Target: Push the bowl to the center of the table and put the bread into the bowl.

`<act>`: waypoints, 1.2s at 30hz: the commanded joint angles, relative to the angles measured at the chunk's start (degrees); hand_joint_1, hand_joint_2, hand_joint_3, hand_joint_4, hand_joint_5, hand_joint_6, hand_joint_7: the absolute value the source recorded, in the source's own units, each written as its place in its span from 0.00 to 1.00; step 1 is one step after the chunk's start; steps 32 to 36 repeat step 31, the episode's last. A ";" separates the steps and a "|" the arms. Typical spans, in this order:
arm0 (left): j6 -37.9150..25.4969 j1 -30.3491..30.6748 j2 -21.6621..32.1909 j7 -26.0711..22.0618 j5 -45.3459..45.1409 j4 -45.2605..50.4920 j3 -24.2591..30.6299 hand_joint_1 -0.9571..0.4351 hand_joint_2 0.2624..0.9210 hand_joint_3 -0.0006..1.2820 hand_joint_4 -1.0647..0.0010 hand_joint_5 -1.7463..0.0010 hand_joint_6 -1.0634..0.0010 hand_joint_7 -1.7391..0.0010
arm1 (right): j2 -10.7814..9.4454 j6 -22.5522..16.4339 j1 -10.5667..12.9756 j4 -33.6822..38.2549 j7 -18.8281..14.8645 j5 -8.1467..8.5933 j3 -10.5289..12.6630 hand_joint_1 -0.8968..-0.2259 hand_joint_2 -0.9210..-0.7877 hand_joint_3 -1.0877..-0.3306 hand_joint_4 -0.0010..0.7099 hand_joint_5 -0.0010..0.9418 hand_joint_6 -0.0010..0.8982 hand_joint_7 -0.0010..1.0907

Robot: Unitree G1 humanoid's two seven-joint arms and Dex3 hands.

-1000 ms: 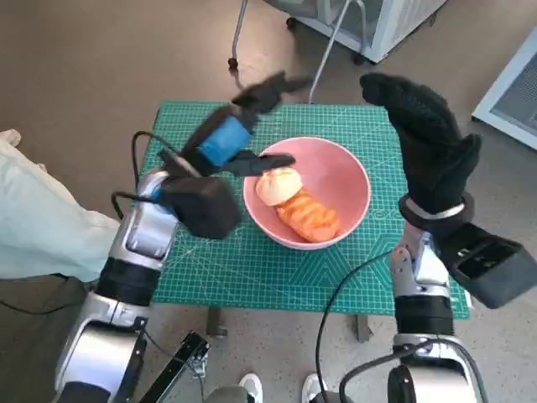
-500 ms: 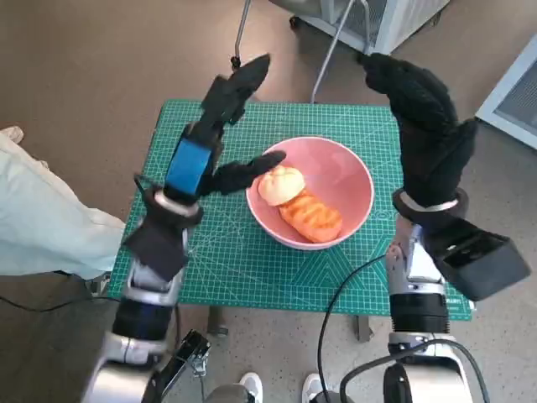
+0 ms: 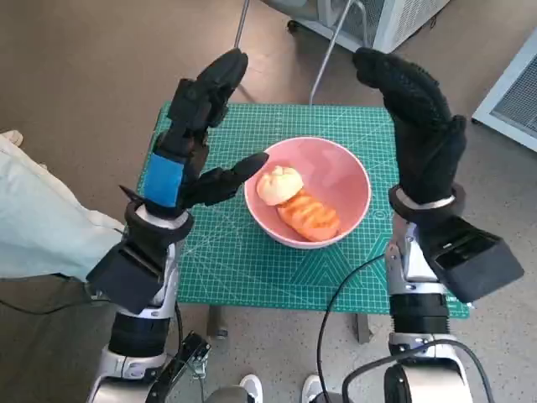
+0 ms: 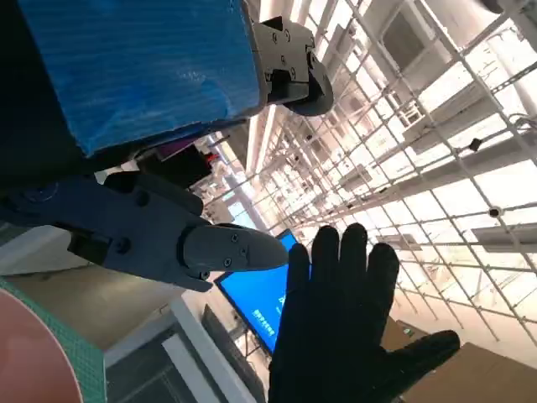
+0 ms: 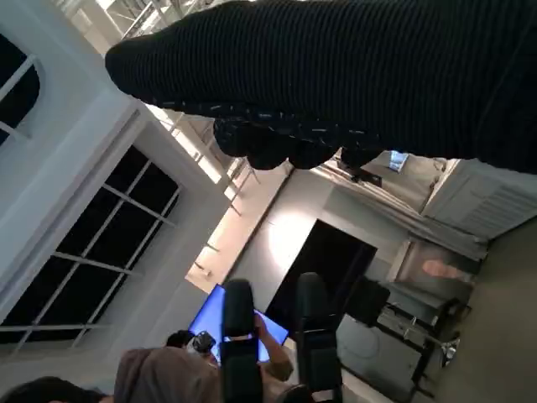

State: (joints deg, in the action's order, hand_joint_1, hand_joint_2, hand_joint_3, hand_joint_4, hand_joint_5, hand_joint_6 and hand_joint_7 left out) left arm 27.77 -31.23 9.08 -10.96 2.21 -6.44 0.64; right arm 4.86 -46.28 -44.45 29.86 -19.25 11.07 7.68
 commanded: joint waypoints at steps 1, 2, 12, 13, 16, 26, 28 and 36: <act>0.11 0.91 0.60 -0.01 0.11 1.31 0.71 0.49 1.00 0.20 0.74 0.98 0.93 0.68 | 0.62 0.86 -0.18 -0.05 -0.03 0.16 -0.31 0.39 0.00 0.36 0.36 0.02 0.00 0.72; 0.09 0.89 0.64 -0.11 0.30 1.35 0.83 0.49 1.00 0.20 0.74 0.98 0.93 0.68 | 0.65 0.93 -0.25 -0.03 -0.14 0.34 -0.33 0.39 0.00 0.36 0.36 0.02 0.00 0.72; -0.41 0.89 0.51 -0.48 1.55 1.39 1.37 0.50 1.00 0.19 0.74 0.99 0.93 0.69 | 0.61 1.88 -0.39 -0.66 -0.36 0.95 -0.81 0.41 0.00 0.36 0.36 0.02 0.02 0.73; -0.54 0.95 0.44 -0.51 1.65 1.51 1.37 0.50 1.00 0.19 0.74 0.99 0.93 0.69 | 0.59 1.93 -0.35 -0.76 -0.32 0.92 -0.86 0.41 0.00 0.36 0.36 0.02 0.02 0.73; -0.82 0.88 0.29 -0.51 1.70 1.52 1.34 0.50 1.00 0.19 0.74 0.99 0.93 0.69 | 0.60 2.05 -0.49 -0.60 -0.30 0.91 -0.98 0.41 0.00 0.36 0.36 0.02 0.02 0.73; -1.76 0.95 0.17 -0.62 1.82 1.90 1.31 0.50 1.00 0.19 0.74 0.99 0.92 0.69 | 0.83 2.46 -0.62 -0.12 -0.41 0.71 -1.29 0.41 0.00 0.37 0.37 0.02 0.02 0.73; -1.87 0.97 0.17 -0.77 2.05 1.92 1.37 0.50 1.00 0.19 0.74 0.99 0.92 0.69 | 0.90 2.40 -0.57 -0.10 -0.39 0.58 -1.38 0.41 0.00 0.37 0.37 0.02 0.02 0.73; -2.13 0.99 0.20 -1.00 2.43 1.98 1.54 0.50 1.00 0.19 0.73 0.99 0.92 0.69 | 0.99 2.42 -0.46 -0.21 -0.26 0.30 -1.51 0.40 0.00 0.36 0.37 0.02 0.02 0.73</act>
